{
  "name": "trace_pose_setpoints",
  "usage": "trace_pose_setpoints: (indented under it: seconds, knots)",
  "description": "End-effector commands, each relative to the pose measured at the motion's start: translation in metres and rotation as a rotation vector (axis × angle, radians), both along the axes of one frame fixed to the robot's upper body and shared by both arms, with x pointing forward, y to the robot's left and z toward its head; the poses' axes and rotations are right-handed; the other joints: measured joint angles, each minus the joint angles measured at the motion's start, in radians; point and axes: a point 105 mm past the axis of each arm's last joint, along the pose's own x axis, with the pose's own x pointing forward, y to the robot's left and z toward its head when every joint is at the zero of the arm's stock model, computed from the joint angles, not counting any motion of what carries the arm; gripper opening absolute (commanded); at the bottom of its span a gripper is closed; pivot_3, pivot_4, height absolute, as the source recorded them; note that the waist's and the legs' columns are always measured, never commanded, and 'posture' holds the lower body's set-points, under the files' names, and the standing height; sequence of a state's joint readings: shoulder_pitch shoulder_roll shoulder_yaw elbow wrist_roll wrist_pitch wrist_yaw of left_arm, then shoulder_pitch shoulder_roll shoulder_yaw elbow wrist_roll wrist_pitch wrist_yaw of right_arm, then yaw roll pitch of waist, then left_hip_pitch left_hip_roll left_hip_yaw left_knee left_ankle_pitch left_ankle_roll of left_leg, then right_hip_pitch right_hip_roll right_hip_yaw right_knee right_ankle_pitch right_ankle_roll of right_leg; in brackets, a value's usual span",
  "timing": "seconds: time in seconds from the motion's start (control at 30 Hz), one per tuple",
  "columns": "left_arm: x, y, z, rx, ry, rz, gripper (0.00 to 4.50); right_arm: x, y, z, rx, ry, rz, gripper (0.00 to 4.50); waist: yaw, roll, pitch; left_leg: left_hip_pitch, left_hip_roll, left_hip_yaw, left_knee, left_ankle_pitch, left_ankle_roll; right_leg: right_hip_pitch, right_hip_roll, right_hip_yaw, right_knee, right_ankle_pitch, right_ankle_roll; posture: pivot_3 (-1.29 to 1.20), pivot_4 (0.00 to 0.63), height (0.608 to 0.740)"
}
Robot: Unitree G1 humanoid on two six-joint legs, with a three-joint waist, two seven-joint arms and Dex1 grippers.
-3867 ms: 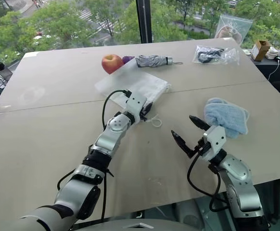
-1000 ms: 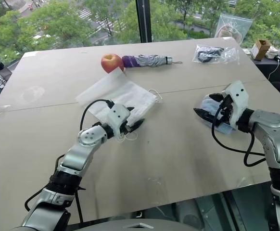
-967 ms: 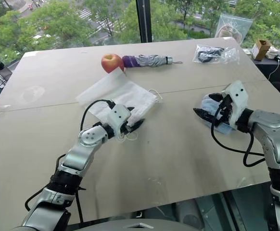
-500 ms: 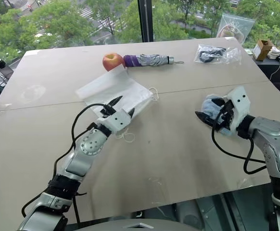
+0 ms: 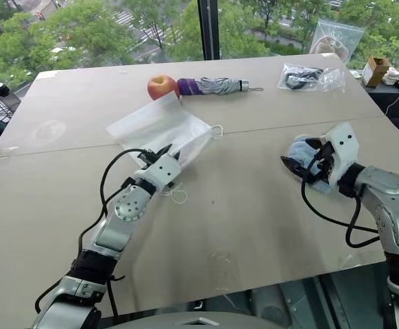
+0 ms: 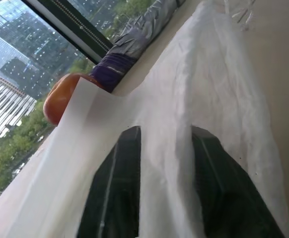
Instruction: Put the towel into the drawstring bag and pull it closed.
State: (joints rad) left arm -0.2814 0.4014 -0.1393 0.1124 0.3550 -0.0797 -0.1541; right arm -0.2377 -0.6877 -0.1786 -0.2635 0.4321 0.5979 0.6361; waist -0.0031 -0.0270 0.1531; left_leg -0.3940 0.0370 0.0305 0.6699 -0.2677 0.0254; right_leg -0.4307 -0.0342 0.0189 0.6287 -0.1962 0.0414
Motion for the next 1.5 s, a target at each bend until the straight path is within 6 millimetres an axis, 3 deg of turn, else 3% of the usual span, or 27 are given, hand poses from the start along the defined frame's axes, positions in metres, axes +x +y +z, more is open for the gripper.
trace_pose_setpoints:
  seconds: [0.03, 0.17, 0.4, 0.5, 0.63, 0.77, 0.9, 0.97, 1.0, 1.13, 1.2, 1.3, 1.4, 1.5]
  knots:
    - [0.001, -0.005, 0.007, -0.083, 0.033, -0.038, 0.05, 0.008, -0.022, -0.008, -0.046, -0.034, -0.112, 4.5, 0.003, 0.0, 0.0, 0.0, 0.0, 0.0, 0.0, 0.0, 0.0, 0.0, 0.0, 0.0, 0.0, 0.0, 0.0, 0.0, 0.15, 0.74]
    - [0.003, -0.004, 0.018, -0.138, 0.05, -0.052, 0.05, 0.013, -0.028, -0.039, -0.104, 0.028, -0.151, 4.5, 0.005, 0.0, 0.0, -0.001, -0.001, 0.001, 0.0, 0.0, 0.0, 0.0, 0.0, 0.0, 0.0, 0.0, 0.0, 0.0, 0.15, 0.74]
    - [0.006, 0.001, 0.03, -0.155, 0.046, -0.043, 0.05, 0.044, -0.074, -0.069, -0.202, 0.055, -0.446, 4.5, -0.006, 0.0, 0.0, 0.001, 0.0, 0.001, 0.001, 0.0, 0.0, 0.0, 0.0, 0.001, 0.002, 0.0, 0.0, 0.0, 0.15, 0.74]
    - [0.004, 0.004, 0.03, -0.178, 0.061, -0.042, 0.05, 0.05, -0.086, -0.083, -0.139, 0.152, -0.533, 4.5, -0.005, 0.0, 0.0, 0.002, 0.0, 0.001, 0.002, 0.0, 0.0, 0.002, 0.0, 0.002, 0.003, 0.0, 0.0, 0.0, 0.15, 0.74]
    - [0.002, 0.005, 0.031, -0.205, 0.08, -0.054, 0.05, 0.053, -0.085, -0.102, 0.019, 0.304, -0.592, 4.5, -0.008, -0.002, -0.001, 0.009, 0.0, 0.001, 0.003, 0.0, 0.0, 0.009, 0.0, 0.002, 0.002, 0.001, 0.001, 0.0, 0.15, 0.74]
    - [0.003, 0.009, 0.038, -0.235, 0.089, -0.054, 0.0, 0.049, -0.076, -0.116, 0.103, 0.44, -0.593, 2.73, -0.008, -0.004, -0.003, 0.016, 0.0, 0.001, 0.003, 0.0, 0.0, 0.018, 0.0, 0.002, -0.001, 0.0, -0.002, 0.0, 0.15, 0.74]
    - [0.003, 0.012, 0.047, -0.272, 0.106, -0.071, 0.0, 0.05, -0.061, -0.116, 0.129, 0.458, -0.538, 0.82, -0.008, -0.008, -0.006, 0.015, 0.0, 0.0, 0.004, 0.0, 0.0, 0.018, 0.0, 0.001, -0.001, 0.0, -0.003, 0.0, 0.15, 0.74]
    - [0.004, 0.012, 0.05, -0.318, 0.125, -0.086, 0.0, 0.053, -0.051, -0.109, 0.159, 0.437, -0.494, 0.08, -0.009, -0.009, -0.007, 0.015, 0.001, 0.0, 0.003, 0.0, 0.0, 0.018, 0.001, 0.001, -0.001, 0.0, -0.003, 0.0, 0.15, 0.74]
    - [0.005, 0.012, 0.052, -0.336, 0.133, -0.09, 0.0, 0.055, -0.045, -0.103, 0.171, 0.415, -0.463, 0.02, -0.01, -0.009, -0.007, 0.015, 0.001, -0.001, 0.002, 0.0, 0.0, 0.018, 0.001, 0.001, -0.001, 0.0, -0.003, 0.0, 0.15, 0.74]
    - [0.004, 0.007, 0.056, -0.411, 0.189, -0.147, 0.0, 0.056, 0.01, -0.053, 0.263, 0.265, -0.158, 0.02, -0.025, -0.008, -0.006, 0.014, 0.002, -0.001, 0.0, 0.0, 0.0, 0.016, 0.003, 0.001, -0.002, 0.002, 0.0, 0.0, 0.15, 0.74]
    - [0.003, 0.004, 0.06, -0.44, 0.213, -0.189, 0.0, 0.045, 0.05, -0.02, 0.322, 0.217, 0.05, 0.02, -0.037, -0.002, -0.002, 0.014, 0.002, -0.002, -0.001, 0.0, 0.0, 0.015, 0.004, 0.001, -0.001, 0.002, 0.001, 0.0, 0.15, 0.74]
    - [0.003, -0.001, 0.066, -0.467, 0.239, -0.239, 0.0, 0.022, 0.093, 0.02, 0.349, 0.141, 0.285, 0.02, -0.038, 0.003, 0.002, 0.01, 0.002, -0.006, -0.002, 0.0, 0.0, 0.008, 0.005, 0.002, 0.002, 0.002, 0.001, 0.0, 0.15, 0.74]
    - [0.001, -0.006, 0.069, -0.48, 0.265, -0.28, 0.0, 0.006, 0.122, 0.049, 0.366, 0.079, 0.419, 0.02, -0.033, 0.004, 0.002, 0.007, 0.002, -0.009, -0.001, 0.0, 0.0, 0.007, 0.004, -0.001, 0.002, 0.002, 0.001, 0.0, 0.15, 0.74]
    - [0.0, -0.011, 0.07, -0.489, 0.281, -0.304, 0.0, -0.001, 0.147, 0.063, 0.379, 0.049, 0.471, 0.02, -0.029, 0.004, 0.002, 0.006, 0.002, -0.009, -0.001, 0.0, 0.0, 0.007, 0.004, -0.002, 0.001, 0.002, 0.001, 0.0, 0.15, 0.74]
